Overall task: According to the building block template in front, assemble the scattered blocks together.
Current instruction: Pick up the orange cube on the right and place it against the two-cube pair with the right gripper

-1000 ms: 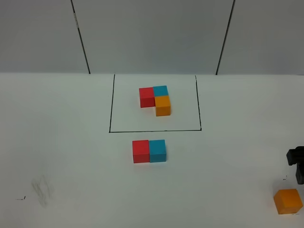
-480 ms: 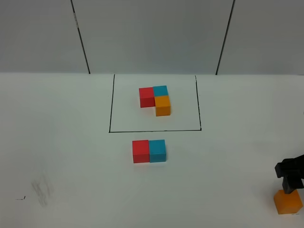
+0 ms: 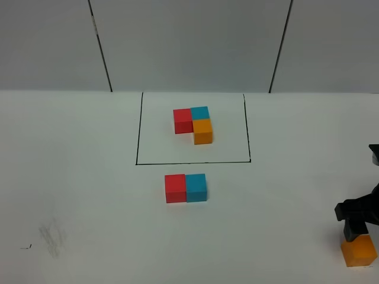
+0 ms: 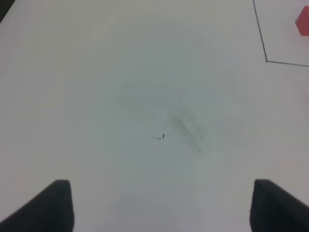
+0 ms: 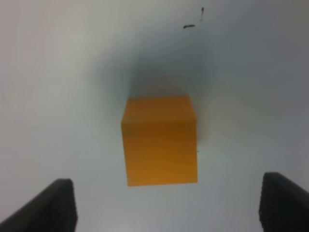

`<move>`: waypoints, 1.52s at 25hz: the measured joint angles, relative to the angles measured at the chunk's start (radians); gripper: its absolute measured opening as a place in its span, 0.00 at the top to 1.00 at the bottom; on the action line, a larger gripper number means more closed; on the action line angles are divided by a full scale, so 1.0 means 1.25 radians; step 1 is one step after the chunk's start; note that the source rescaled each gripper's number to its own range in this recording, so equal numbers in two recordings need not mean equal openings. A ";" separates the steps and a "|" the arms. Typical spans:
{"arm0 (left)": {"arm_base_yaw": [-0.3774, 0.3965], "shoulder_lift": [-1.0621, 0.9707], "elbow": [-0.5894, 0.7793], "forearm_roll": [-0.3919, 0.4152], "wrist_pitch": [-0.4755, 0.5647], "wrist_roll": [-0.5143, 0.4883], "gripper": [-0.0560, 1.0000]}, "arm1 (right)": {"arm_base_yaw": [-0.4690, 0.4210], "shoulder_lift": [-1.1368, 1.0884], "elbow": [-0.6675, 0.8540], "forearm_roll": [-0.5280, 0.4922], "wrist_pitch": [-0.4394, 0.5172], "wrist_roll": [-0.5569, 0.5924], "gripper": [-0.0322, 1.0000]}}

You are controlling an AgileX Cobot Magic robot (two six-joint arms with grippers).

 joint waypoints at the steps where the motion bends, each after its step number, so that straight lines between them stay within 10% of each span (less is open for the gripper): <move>1: 0.000 0.000 0.000 0.000 0.000 0.000 0.05 | 0.000 0.005 0.000 0.000 -0.003 -0.001 0.37; 38: 0.000 0.000 0.000 0.000 0.000 0.000 0.05 | -0.047 0.135 0.071 0.035 -0.174 -0.057 0.37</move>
